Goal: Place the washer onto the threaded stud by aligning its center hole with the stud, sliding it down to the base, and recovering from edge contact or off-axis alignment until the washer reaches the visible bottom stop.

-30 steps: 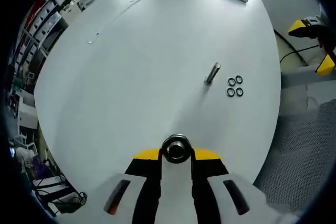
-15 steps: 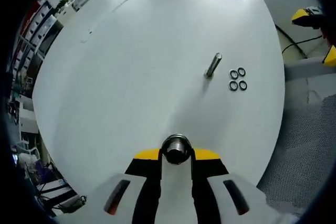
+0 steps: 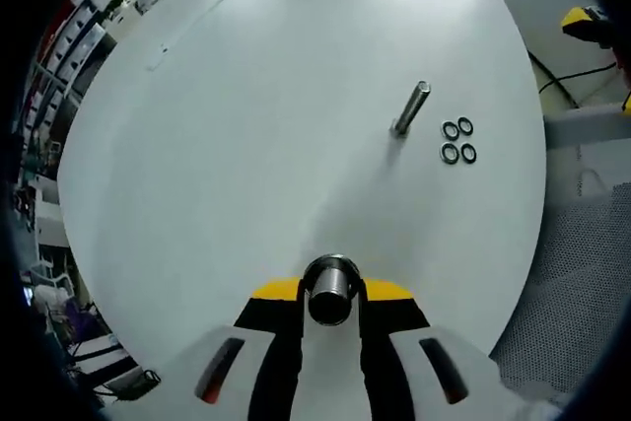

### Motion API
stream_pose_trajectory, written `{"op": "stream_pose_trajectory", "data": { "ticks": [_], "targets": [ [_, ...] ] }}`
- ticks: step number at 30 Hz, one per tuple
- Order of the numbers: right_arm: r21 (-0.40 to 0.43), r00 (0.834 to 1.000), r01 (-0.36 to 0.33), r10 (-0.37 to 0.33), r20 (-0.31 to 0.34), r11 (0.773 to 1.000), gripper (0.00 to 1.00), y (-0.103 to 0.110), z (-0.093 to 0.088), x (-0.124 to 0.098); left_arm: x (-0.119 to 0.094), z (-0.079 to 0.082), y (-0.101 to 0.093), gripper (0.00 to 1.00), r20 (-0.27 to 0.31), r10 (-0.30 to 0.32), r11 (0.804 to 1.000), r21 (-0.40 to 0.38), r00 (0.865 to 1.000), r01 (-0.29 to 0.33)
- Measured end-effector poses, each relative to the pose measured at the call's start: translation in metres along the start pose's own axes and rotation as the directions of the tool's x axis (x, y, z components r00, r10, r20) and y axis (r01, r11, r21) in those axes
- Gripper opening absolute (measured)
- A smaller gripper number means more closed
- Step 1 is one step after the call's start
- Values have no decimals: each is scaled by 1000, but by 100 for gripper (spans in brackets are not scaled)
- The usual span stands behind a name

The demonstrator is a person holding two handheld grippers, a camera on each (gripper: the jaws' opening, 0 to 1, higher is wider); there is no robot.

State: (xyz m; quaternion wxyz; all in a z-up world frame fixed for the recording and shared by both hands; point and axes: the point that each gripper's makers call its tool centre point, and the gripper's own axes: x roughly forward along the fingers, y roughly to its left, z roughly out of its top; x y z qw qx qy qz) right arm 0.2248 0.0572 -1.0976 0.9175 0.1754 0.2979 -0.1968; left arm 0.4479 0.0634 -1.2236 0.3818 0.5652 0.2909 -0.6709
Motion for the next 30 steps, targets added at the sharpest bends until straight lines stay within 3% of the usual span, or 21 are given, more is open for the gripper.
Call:
{"op": "stream_pose_trajectory", "data": {
  "ticks": [8, 14, 18, 20, 24, 26, 27, 30],
  "targets": [
    [0, 1000, 0, 0, -2, 1000, 50, -1, -1, 2, -3, 2, -5, 19, 9, 3, 1000, -13, 1000, -3],
    [2, 1000, -1, 1, -4, 1000, 50, 0, -1, 0, 6, -4, 5, 20, 23, 0, 998, -61, 1000, 1],
    [0, 1000, -1, 1, -6, 1000, 50, 1, -1, 0, -2, -1, -3, 20, 31, 1, 998, -65, 1000, 1],
    [0, 1000, -2, 2, -5, 1000, 50, 1, -2, 1, 1, -7, 0, 20, 39, 5, 998, -67, 999, -3],
    [2, 1000, -4, 4, -7, 1000, 50, 0, -2, 1, -1, -9, -2, 27, 42, 16, 996, -84, 999, -12],
    [3, 1000, -5, 5, -8, 1000, 50, 1, -1, 1, -10, -7, -8, 28, 59, 21, 995, -94, 998, -15],
    [4, 1000, -5, 5, -8, 1000, 50, 1, -1, 1, -3, -10, 1, 27, 71, 22, 994, -107, 997, -14],
    [4, 1000, -7, 7, -11, 1000, 50, 1, -2, 2, -10, -8, 4, 28, 129, 36, 985, -174, 991, -13]
  ]
}}
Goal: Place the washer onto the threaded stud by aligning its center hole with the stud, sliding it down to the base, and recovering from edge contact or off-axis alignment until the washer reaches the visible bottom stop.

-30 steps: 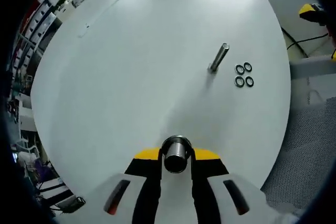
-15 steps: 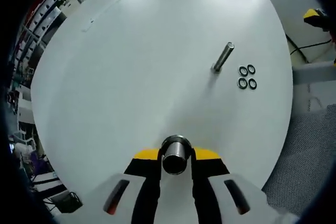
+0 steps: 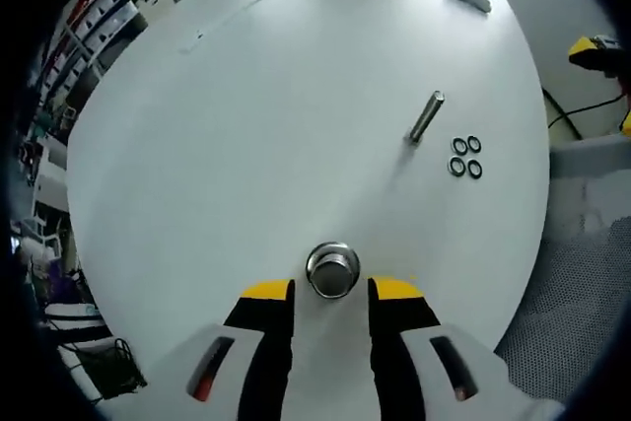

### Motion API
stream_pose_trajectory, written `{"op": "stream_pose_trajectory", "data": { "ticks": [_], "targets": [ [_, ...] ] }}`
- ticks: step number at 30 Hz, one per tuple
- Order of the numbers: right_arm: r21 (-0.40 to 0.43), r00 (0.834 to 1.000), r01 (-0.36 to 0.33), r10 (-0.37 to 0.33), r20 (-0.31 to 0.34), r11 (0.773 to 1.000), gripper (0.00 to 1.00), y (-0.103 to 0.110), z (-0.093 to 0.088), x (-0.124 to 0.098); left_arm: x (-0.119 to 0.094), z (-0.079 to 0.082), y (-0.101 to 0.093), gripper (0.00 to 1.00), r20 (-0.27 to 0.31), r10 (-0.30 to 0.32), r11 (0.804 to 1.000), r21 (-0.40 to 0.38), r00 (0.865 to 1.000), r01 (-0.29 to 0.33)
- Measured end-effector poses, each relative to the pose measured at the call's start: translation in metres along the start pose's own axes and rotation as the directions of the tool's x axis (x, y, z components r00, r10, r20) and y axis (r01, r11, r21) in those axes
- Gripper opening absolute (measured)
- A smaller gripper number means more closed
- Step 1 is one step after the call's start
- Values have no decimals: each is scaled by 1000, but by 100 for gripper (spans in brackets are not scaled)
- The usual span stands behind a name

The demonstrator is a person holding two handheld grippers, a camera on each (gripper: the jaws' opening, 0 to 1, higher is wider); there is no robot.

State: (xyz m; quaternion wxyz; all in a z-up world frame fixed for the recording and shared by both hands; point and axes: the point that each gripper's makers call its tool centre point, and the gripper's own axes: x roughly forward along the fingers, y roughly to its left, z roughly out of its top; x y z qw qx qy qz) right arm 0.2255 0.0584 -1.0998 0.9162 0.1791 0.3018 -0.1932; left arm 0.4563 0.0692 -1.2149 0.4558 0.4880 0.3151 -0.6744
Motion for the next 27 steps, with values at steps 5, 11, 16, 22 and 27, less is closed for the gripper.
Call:
{"op": "stream_pose_trajectory", "data": {
  "ticks": [5, 11, 16, 22, 27],
  "targets": [
    [0, 1000, 5, -5, -7, 1000, 50, 0, -2, 0, -18, 5, -2, 33, 70, 44, 999, -20, 997, -43],
    [-5, 1000, 0, 0, -15, 1000, 50, 1, -3, 0, -29, 5, -11, 34, 151, 64, 996, -66, 987, -55],
    [-13, 1000, -7, 6, -19, 1000, 50, 4, -3, 0, -47, 4, -24, 35, 202, 100, 993, -89, 974, -83],
    [-20, 1000, -15, 15, -19, 1000, 50, 4, -4, 2, -61, -2, -21, 35, 265, 143, 982, -158, 954, -103],
    [-25, 999, -23, 22, -23, 999, 50, 8, -4, 0, -69, -8, -23, 36, 292, 164, 973, -207, 942, -105]
  ]
}}
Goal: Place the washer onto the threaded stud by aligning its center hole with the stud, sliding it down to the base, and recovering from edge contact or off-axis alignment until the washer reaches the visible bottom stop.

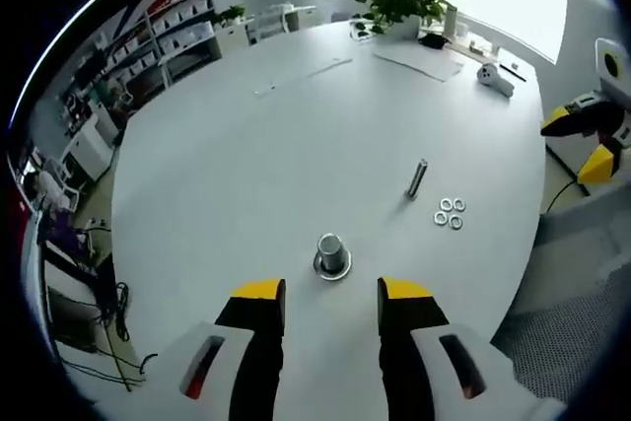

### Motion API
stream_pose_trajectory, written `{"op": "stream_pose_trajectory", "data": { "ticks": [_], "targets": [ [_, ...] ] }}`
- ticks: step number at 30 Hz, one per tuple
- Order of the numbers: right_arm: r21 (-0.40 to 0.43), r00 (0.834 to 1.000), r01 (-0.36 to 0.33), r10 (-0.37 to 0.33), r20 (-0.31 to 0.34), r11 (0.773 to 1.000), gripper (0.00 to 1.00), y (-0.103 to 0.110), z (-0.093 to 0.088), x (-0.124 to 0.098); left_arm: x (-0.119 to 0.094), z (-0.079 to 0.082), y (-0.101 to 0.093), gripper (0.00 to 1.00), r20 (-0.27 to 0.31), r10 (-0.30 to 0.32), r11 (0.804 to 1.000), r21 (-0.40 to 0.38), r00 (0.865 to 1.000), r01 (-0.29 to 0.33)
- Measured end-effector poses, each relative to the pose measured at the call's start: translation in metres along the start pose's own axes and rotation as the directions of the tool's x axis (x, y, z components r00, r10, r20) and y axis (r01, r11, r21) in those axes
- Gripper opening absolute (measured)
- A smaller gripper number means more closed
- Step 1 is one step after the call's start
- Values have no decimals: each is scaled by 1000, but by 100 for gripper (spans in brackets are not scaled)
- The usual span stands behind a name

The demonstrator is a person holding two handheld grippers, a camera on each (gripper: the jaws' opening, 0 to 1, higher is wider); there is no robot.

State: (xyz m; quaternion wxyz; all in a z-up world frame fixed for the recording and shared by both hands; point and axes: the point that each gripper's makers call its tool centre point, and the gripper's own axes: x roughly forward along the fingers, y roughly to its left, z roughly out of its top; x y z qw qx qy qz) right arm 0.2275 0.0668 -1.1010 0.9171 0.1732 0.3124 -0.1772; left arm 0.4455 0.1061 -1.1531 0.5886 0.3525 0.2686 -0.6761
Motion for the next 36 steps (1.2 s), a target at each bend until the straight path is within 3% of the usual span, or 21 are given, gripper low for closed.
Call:
{"op": "stream_pose_trajectory", "data": {
  "ticks": [17, 36],
  "targets": [
    [-22, 1000, -22, 21, -10, 1000, 50, 5, -2, 5, -33, -2, -24, 36, 98, 20, 997, -78, 995, -12],
    [-33, 1000, -20, 20, -15, 999, 50, 6, -3, 4, -59, -14, -44, 37, 134, 17, 995, -103, 991, -3]
  ]
}}
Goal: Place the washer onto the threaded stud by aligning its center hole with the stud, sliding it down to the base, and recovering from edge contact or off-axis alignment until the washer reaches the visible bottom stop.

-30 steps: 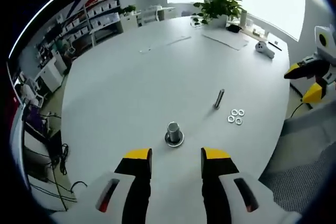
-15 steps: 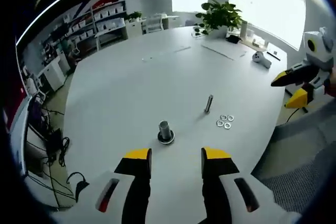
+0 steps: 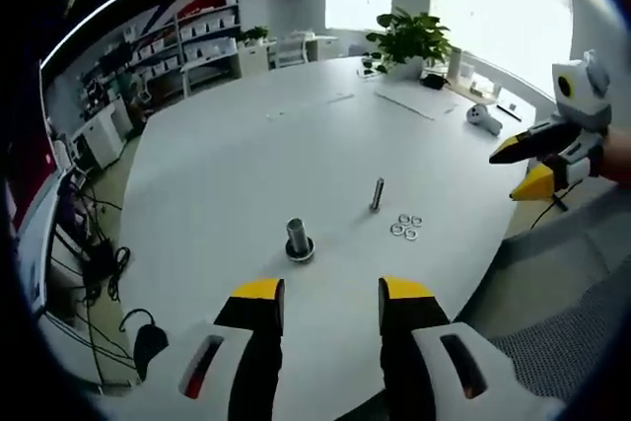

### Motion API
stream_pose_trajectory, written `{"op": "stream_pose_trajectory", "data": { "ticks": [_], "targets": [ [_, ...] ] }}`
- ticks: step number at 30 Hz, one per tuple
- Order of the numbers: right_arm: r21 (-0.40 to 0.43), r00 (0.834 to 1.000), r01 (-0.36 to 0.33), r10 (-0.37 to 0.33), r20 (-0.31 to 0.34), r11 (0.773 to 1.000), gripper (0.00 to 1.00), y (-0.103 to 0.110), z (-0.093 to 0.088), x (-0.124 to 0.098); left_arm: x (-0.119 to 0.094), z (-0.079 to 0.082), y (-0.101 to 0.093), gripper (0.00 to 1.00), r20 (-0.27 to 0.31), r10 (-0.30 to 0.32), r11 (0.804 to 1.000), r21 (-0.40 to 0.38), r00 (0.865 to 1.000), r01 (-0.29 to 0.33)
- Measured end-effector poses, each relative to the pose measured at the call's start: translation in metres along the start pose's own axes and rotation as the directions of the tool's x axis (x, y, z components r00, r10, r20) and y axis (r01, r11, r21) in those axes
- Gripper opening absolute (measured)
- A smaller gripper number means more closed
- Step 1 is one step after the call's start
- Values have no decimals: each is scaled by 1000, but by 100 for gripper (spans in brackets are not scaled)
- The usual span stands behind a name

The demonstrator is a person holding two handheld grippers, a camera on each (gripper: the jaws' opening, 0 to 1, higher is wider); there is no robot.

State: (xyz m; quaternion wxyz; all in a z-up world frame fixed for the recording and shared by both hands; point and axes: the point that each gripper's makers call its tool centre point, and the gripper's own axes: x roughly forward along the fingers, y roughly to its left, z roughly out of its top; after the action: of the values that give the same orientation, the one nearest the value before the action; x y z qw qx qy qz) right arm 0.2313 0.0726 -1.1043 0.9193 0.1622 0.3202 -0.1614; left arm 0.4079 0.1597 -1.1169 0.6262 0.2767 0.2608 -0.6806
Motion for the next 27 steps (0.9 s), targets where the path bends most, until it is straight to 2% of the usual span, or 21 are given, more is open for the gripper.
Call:
{"op": "stream_pose_trajectory", "data": {
  "ticks": [4, 15, 27],
  "targets": [
    [-1, 1000, 1, -1, -3, 1000, 50, 0, 0, 0, -1, 0, -7, 37, 1, -6, 1000, -2, 1000, 6],
    [-6, 1000, 3, -3, -6, 1000, 49, 0, -1, 0, -5, -1, -7, 37, 1, -11, 1000, -4, 1000, 11],
    [-6, 1000, -3, 3, -7, 1000, 49, 1, -2, -1, -14, -6, -17, 36, 4, -8, 999, -34, 1000, 8]
  ]
}}
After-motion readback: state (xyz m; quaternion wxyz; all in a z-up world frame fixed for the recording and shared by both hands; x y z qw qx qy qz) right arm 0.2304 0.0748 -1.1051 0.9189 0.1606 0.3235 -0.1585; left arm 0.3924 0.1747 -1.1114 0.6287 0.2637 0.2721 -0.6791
